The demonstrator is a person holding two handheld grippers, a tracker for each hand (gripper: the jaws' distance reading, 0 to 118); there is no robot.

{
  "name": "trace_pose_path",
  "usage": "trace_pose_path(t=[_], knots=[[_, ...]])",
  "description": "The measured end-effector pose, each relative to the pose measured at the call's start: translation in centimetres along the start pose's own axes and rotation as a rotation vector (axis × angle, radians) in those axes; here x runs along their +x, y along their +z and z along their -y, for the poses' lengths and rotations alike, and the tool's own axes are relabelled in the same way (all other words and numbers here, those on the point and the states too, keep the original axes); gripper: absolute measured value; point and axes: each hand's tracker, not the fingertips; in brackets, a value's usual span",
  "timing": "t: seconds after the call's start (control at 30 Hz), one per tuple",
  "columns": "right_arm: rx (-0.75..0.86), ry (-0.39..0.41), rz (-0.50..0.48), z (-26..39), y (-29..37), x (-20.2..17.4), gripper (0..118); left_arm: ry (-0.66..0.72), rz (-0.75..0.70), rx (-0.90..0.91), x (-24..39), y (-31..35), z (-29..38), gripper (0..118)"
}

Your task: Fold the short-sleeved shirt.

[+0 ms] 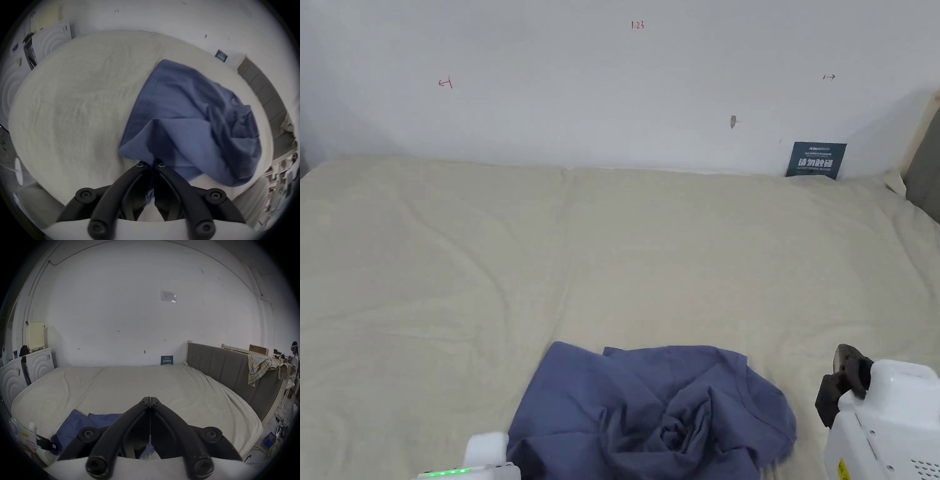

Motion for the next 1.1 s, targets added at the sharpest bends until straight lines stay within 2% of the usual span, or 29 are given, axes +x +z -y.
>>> trace_pose_path(t=[0.1,0.17,0.2,0.23,0.27,0.33,0.37,0.4,0.53,0.67,0.77,0.83,0.87,0.9,0.93,0.97,1.0,1.1], knots=[[-0.092,-0.002,-0.003,0.2,-2.3,0.4,4,0.024,0.1,0.076,-0.3,2.4,-0.6,6],[-0.189,0.01,-0.011,0.5,-5.0,0.5,21,0.038,0.154,0.126,-0.5,4.2,-1.3,6],[-0.229,0.009,-0.02,0.9,-6.6,0.6,36,0.048,0.185,0.162,-0.5,5.1,-1.7,6],[-0.292,0.02,-0.026,1.3,-8.4,0.7,62,0.05,0.208,0.17,-0.6,5.7,-2.2,6],[-0.345,0.01,-0.045,1.9,-10.1,0.8,81,0.043,0.201,0.17,-0.5,6.0,-2.5,6],[-0.468,0.011,-0.044,3.2,-14.0,1.0,89,0.038,0.208,0.185,-0.4,6.4,-3.2,6],[-0.498,-0.01,-0.049,3.9,-15.6,1.1,90,0.035,0.21,0.184,-0.5,6.3,-3.4,6],[-0.55,0.004,-0.042,4.8,-17.5,1.1,91,0.034,0.207,0.186,-0.4,6.2,-3.6,6],[-0.724,0.06,-0.021,8.1,-23.7,0.9,91,0.018,0.198,0.171,-0.3,5.4,-3.9,6],[-0.736,0.096,-0.023,9.2,-27.3,-0.4,91,0.009,0.196,0.159,-0.4,4.6,-4.0,6],[-0.797,0.121,-0.075,10.3,-29.1,-1.7,89,0.015,0.194,0.141,-0.5,3.8,-4.0,6],[-0.88,0.13,-0.09,11.4,-29.6,-2.0,76,0.03,0.199,0.13,-0.7,3.5,-3.8,6],[-0.824,0.113,-0.072,11.1,-29.1,-2.0,71,0.036,0.204,0.123,-0.8,3.4,-3.8,6],[-0.817,0.112,-0.065,10.7,-28.5,-2.2,54,0.041,0.207,0.119,-0.8,3.4,-3.7,6],[-0.8,0.11,-0.086,10.3,-28.1,-2.2,6,0.041,0.207,0.118,-0.8,3.4,-3.6,6],[-0.771,0.141,-0.086,10.1,-27.8,-2.4,1,0.039,0.207,0.118,-0.8,3.4,-3.6,6],[-0.748,0.199,-0.065,10.0,-27.3,-2.4,1,0.034,0.206,0.116,-0.8,3.5,-3.5,6],[-0.725,0.152,-0.101,8.4,-24.6,-2.0,1,0.033,0.211,0.127,-0.6,4.0,-3.5,6]])
